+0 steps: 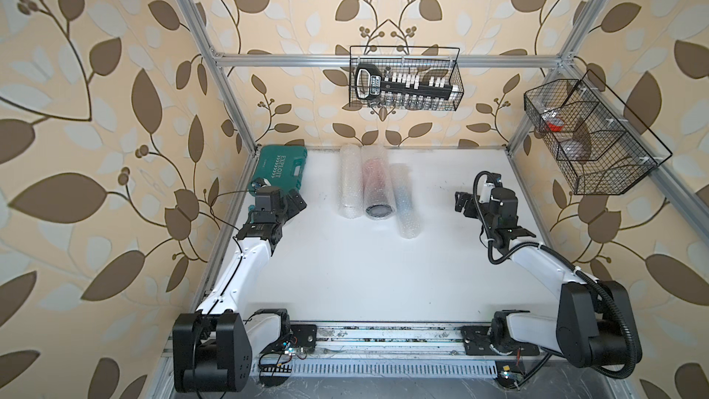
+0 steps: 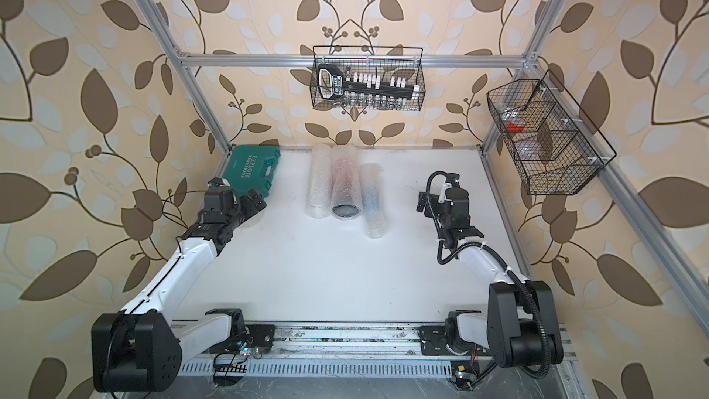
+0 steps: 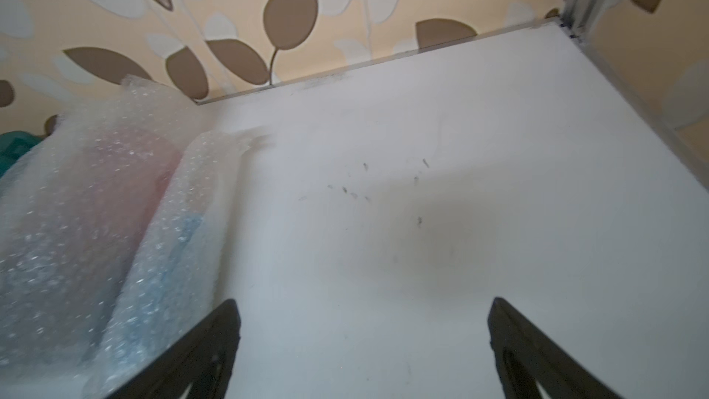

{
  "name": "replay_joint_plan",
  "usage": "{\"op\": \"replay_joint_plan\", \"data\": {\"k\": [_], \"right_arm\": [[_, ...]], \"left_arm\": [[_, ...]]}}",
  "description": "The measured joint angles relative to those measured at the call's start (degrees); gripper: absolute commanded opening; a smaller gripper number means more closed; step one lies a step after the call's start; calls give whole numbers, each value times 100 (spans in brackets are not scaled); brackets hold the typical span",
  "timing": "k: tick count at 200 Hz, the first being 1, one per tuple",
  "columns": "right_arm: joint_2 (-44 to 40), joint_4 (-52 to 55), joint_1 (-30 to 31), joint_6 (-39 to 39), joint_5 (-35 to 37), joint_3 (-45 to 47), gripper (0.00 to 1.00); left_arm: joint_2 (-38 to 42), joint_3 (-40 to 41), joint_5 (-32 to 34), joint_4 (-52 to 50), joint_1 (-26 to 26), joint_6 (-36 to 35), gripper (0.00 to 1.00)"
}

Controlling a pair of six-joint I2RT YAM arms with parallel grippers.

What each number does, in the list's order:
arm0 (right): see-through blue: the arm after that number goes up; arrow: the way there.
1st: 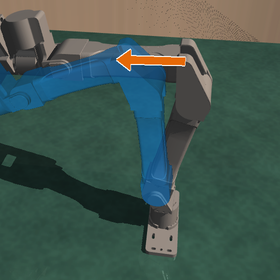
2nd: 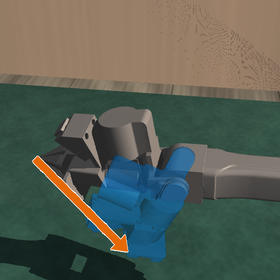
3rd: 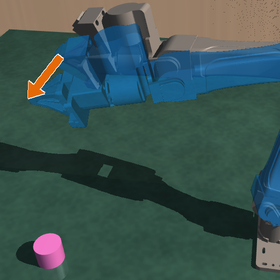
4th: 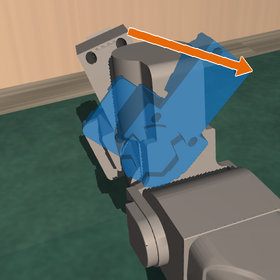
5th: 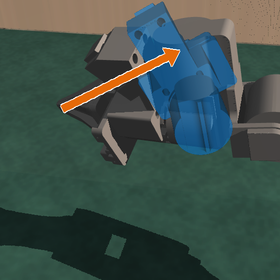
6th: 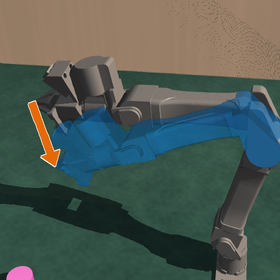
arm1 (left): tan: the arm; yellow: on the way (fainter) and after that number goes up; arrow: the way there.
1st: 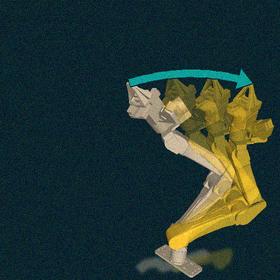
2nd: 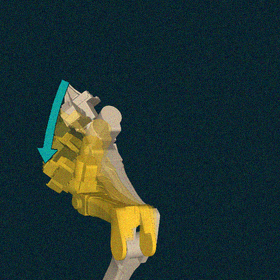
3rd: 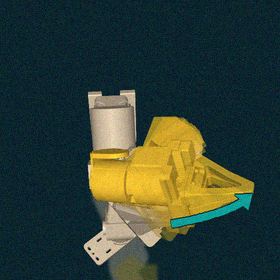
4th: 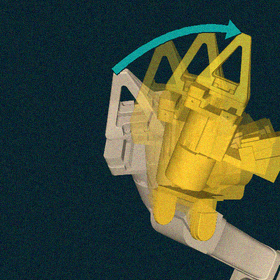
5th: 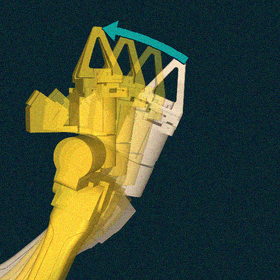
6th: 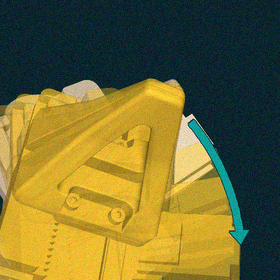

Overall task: Unwrap the vase from the bubble wrap
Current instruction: Move the bubble wrap to the center of the board.

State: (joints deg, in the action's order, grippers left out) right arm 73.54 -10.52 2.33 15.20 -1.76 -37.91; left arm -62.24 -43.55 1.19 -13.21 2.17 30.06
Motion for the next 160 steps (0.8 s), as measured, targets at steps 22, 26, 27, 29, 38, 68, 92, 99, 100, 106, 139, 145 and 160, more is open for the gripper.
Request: {"op": "replay_joint_plan", "data": {"k": [22,26,27,29,38,68,92,99,100,106,139,145,160], "right_arm": [[310,444,203,28,-708,-551,100],[389,494,256,33,-824,-643,100],[404,503,264,33,-844,-658,100],[444,538,289,35,-901,-713,100],[634,645,400,42,-1121,-909,100],[1311,1040,748,37,-1606,-1486,97],[1821,1294,975,22,-1825,-1884,88],[1987,1386,1036,15,-1878,-2024,87],[2004,1392,1045,15,-1886,-2039,86],[2155,1460,1095,22,-1921,-2168,83],[2920,1836,1259,111,-2039,-2903,76],[3045,1882,1272,133,-2041,-3032,76],[3355,2052,1314,160,-2046,-3362,76]], "left_arm": [[249,-382,-511,-863,0,-9,99],[267,-461,-599,-997,0,-46,99],[273,-487,-632,-1054,0,-57,99],[275,-520,-667,-1106,0,-68,99],[284,-708,-909,-1412,0,-197,99],[273,-1115,-1744,-2236,0,-846,99],[271,-1073,-2343,-2542,0,-1272,99],[273,-1025,-2470,-2579,0,-1340,99],[273,-1012,-2503,-2579,0,-1349,99],[273,-953,-2601,-2581,0,-1392,99],[256,-807,-2964,-2693,0,-1543,99],[254,-807,-2999,-2693,0,-1556,99],[249,-807,-3097,-2699,0,-1580,99]]}}
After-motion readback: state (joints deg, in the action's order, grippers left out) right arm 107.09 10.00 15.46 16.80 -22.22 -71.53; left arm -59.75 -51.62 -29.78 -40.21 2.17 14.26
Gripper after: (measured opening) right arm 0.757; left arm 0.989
